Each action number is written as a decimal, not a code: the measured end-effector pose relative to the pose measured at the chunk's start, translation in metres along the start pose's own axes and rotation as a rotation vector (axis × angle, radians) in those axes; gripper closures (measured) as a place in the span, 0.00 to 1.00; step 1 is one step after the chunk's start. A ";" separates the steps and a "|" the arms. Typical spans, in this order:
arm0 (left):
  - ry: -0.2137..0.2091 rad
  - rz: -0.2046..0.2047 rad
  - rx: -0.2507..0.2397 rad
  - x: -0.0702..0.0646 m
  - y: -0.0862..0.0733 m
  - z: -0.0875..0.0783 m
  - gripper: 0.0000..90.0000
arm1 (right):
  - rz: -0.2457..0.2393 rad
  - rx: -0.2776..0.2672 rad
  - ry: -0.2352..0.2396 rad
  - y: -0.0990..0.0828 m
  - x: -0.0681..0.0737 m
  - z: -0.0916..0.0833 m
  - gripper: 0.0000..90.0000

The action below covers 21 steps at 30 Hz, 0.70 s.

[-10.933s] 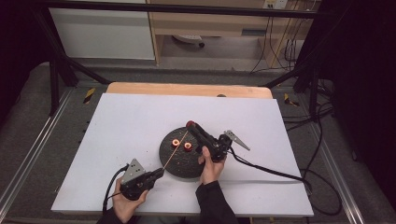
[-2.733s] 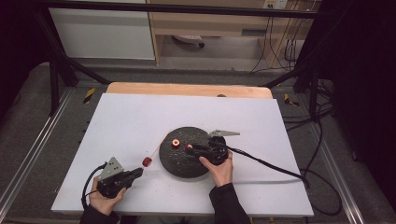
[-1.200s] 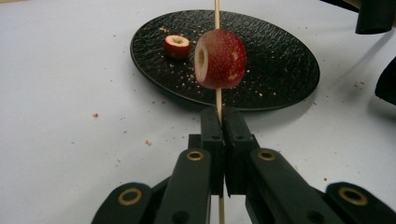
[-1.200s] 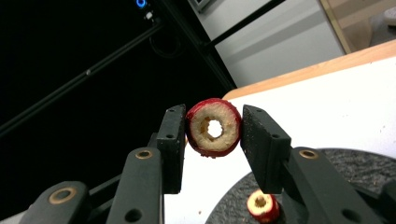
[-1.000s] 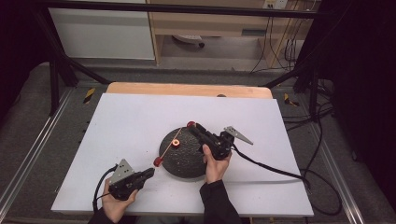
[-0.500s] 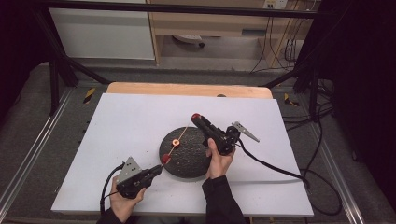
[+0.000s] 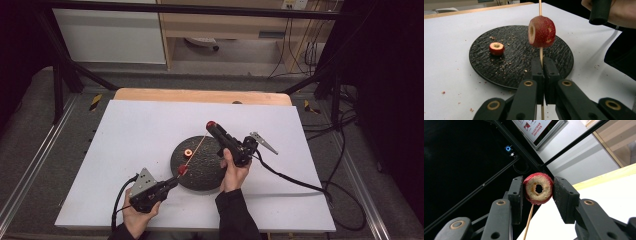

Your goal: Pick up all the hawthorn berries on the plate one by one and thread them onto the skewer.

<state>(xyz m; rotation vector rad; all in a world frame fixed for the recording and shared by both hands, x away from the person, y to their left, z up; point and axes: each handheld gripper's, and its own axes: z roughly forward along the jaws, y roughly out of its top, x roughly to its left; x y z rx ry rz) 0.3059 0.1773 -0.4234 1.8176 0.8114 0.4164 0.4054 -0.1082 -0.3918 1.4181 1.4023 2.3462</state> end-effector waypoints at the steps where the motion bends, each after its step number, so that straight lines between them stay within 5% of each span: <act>1: 0.000 -0.002 0.000 0.000 0.000 0.000 0.98 | 0.000 -0.003 0.001 0.000 0.000 0.000 0.68; 21: 0.018 -0.015 -0.011 -0.005 0.003 0.006 0.98 | 0.022 -0.014 0.013 -0.008 -0.001 0.000 0.68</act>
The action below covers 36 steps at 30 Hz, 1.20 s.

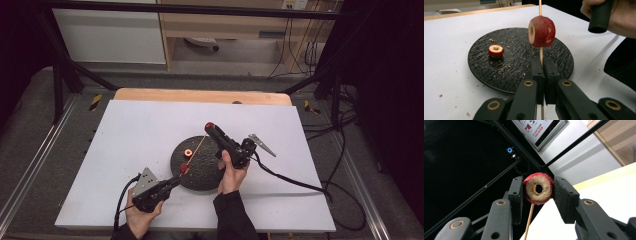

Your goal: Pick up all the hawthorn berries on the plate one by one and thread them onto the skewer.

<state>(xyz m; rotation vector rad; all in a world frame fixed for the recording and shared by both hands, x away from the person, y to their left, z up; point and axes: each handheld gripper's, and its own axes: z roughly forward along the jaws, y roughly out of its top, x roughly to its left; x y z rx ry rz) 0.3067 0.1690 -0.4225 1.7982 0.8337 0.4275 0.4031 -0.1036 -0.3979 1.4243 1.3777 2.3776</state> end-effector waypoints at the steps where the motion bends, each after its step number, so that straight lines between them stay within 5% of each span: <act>1: 0.001 -0.001 -0.001 0.000 0.000 0.001 0.98 | 0.000 0.000 0.001 -0.001 0.000 0.000 0.68; 36: 0.062 -0.059 0.002 -0.016 0.000 0.019 0.98 | 0.036 -0.042 -0.024 -0.008 -0.003 0.000 0.69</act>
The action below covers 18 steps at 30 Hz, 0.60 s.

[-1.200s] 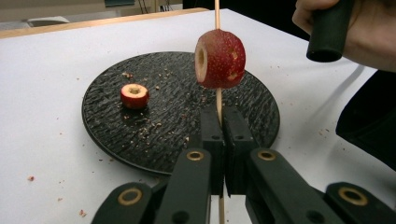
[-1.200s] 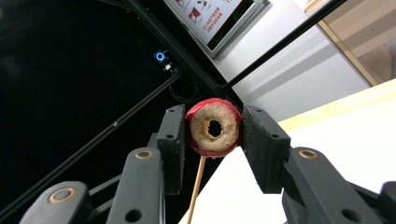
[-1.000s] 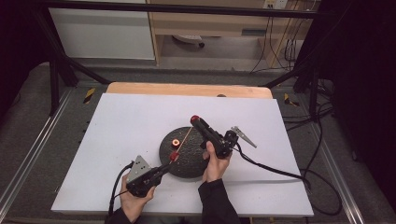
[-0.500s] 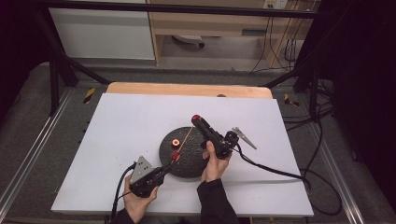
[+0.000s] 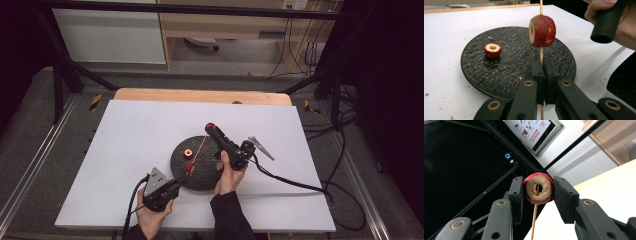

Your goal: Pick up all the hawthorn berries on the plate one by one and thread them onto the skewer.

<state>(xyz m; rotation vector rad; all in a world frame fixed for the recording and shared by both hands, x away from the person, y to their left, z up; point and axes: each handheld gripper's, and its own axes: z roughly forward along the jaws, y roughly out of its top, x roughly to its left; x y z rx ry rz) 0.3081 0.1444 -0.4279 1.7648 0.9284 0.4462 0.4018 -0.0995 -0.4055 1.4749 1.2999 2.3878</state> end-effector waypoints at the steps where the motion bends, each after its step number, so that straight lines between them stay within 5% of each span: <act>1: 0.000 -0.002 0.000 -0.001 0.001 0.001 0.98 | 0.003 0.005 -0.003 -0.001 0.000 0.000 0.69; 18: -0.002 -0.013 -0.004 0.004 0.023 0.009 0.98 | -0.028 0.077 0.008 -0.012 -0.002 -0.003 0.69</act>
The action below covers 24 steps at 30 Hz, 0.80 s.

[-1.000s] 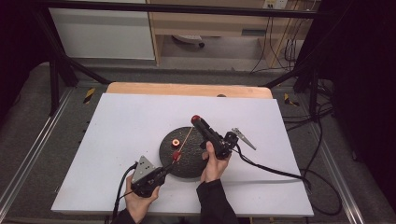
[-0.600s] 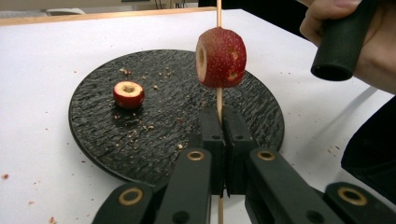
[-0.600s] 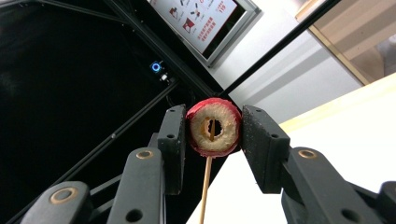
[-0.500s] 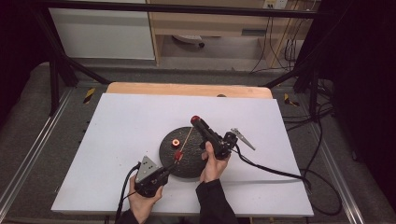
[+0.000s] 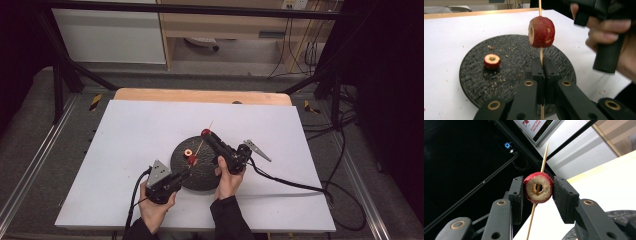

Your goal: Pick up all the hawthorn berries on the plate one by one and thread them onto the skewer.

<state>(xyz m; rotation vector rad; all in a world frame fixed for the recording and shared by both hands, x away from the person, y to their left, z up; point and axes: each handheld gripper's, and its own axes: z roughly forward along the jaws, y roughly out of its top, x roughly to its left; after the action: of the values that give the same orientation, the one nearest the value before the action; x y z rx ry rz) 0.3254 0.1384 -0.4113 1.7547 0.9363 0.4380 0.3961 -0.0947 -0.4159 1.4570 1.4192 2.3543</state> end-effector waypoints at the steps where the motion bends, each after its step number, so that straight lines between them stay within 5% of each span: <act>1: -0.002 0.000 0.003 0.001 0.002 0.001 0.98 | -0.001 0.001 0.001 -0.001 0.000 0.000 0.69; 24: -0.029 0.010 0.002 0.007 0.013 0.014 0.98 | -0.033 0.085 0.006 -0.012 0.001 -0.005 0.68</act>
<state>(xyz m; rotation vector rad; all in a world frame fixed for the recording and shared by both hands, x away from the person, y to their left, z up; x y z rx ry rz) 0.3443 0.1330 -0.4063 1.7643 0.9080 0.4171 0.3871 -0.0910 -0.4247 1.4353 1.5501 2.3080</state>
